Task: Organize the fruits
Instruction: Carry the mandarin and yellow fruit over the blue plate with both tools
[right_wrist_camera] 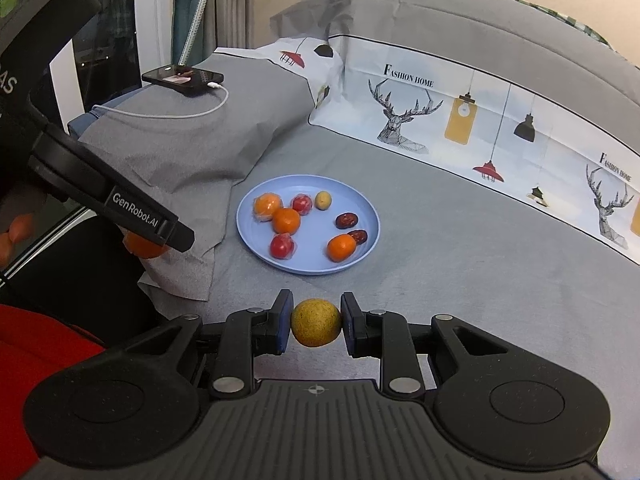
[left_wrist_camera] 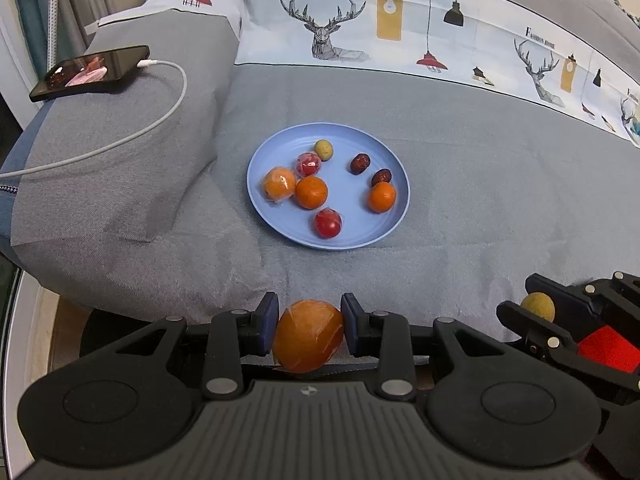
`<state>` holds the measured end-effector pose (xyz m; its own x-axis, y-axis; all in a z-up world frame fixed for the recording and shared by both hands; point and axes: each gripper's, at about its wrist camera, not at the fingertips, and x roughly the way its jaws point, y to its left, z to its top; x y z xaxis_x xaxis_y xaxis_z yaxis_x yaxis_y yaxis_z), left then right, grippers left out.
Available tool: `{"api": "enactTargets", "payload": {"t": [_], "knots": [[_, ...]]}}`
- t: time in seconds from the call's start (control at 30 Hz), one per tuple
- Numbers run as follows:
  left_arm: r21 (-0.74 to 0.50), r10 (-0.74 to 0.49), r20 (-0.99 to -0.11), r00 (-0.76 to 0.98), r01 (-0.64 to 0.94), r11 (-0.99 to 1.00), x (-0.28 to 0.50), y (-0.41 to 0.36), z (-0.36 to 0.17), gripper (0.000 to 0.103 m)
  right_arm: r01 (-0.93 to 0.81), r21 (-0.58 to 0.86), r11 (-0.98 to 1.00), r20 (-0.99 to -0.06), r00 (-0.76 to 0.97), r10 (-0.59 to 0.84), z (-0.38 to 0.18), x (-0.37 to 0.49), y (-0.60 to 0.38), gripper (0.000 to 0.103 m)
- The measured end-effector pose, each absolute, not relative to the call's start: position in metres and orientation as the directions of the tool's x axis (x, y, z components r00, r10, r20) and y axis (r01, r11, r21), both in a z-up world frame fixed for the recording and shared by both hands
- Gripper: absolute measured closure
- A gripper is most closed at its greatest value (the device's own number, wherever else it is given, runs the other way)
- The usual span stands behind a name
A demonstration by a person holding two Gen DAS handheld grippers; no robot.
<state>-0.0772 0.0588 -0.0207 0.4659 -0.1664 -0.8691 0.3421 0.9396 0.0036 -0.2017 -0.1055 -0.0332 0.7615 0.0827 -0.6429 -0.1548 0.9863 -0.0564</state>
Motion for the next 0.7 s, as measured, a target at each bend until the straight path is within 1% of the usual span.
{"api": "enactTargets", "payload": {"t": [0.4, 0.7], "knots": [[-0.006, -0.172, -0.871, 0.46, 0.34, 0.94, -0.026, 0.049, -0.021, 0.066, -0.156, -0.034, 0.987, -0.644, 0.759, 0.098, -0.04, -0.155, -0.109, 0.076], [-0.008, -0.193, -0.878, 0.439, 0.388, 0.922, 0.023, 0.024, -0.035, 0.066, -0.156, -0.002, 0.988, -0.646, 0.754, 0.118, -0.052, -0.1, -0.114, 0.076]]}}
